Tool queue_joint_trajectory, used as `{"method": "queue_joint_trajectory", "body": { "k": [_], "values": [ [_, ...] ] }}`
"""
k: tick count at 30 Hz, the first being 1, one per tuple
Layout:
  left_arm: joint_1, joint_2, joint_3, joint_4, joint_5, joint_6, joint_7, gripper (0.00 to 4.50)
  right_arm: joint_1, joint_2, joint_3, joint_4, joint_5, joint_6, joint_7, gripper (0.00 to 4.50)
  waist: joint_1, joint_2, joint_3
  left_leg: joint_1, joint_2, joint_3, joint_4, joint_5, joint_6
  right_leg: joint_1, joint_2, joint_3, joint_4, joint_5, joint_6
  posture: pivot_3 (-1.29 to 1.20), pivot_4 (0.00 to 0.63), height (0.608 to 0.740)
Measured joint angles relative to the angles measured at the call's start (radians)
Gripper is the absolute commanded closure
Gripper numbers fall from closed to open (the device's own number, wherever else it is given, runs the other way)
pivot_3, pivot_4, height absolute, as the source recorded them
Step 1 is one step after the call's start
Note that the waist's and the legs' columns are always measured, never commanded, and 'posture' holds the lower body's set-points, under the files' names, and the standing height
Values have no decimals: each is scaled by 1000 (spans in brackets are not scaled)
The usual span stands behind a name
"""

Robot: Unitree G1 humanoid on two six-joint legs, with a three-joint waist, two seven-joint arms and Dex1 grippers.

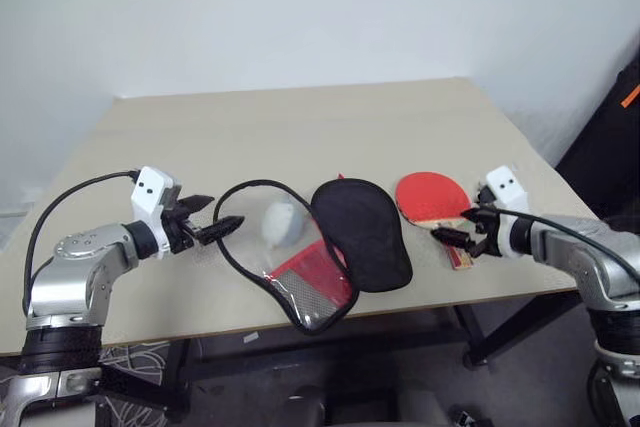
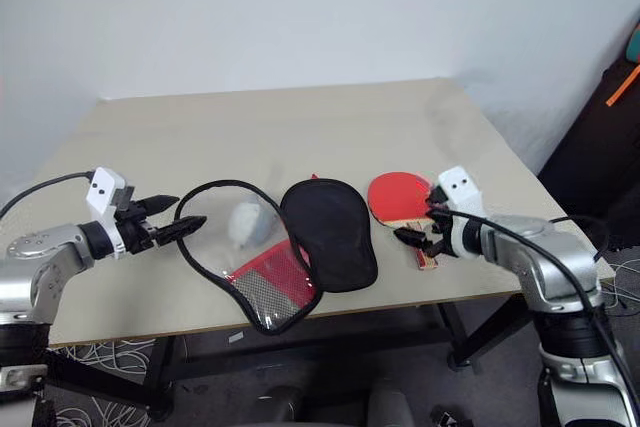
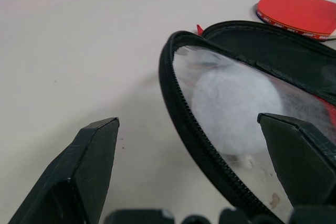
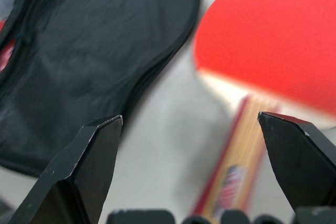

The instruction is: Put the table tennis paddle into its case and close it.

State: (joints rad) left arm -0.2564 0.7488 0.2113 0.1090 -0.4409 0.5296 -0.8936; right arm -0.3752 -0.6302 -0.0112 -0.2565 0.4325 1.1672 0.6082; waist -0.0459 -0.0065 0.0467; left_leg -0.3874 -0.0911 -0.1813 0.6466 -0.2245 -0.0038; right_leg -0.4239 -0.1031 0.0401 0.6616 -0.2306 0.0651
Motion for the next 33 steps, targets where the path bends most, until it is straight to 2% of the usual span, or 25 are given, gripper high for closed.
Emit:
{"method": "queue_joint_trajectory", "body": {
  "k": [13, 18, 24, 28, 33],
  "values": [
    [-116, -3, -27, 103, 41, -41, -18, 0, 22, 54, -27, -69, 18, 38, -86, 9, 1, -1, -1, 0, -1, 0, 0, 0, 0, 0, 0, 0, 0, 2, -3, 0, 0, 698],
    [-105, -4, -34, 70, 37, -39, -32, 0, 32, 60, -36, -64, 15, 36, -113, 9, 1, -1, -1, 0, -1, 0, 1, 0, 0, 0, 0, 0, 0, 1, -2, 0, 0, 698],
    [-63, 14, -31, -9, 9, 13, -68, 0, 10, 59, -107, -24, 20, 30, -128, 9, 0, -1, -1, 0, -1, 0, 0, 0, 0, 0, 1, 0, 0, 1, -1, 0, 0, 698],
    [-28, 39, 16, -49, -21, 44, -67, 0, -20, 19, -100, 25, 7, 1, -120, 9, -1, -1, -1, 1, 0, 1, 0, 0, 0, 0, 0, 0, 0, 0, 0, 0, 0, 698],
    [13, 28, 104, -73, -88, 102, -26, 0, -49, 23, -80, 65, 7, 35, -128, 9, 0, -1, -1, 1, 1, 1, 0, 0, 0, 1, 0, 0, 0, 0, 0, 0, 0, 698]
  ]
}}
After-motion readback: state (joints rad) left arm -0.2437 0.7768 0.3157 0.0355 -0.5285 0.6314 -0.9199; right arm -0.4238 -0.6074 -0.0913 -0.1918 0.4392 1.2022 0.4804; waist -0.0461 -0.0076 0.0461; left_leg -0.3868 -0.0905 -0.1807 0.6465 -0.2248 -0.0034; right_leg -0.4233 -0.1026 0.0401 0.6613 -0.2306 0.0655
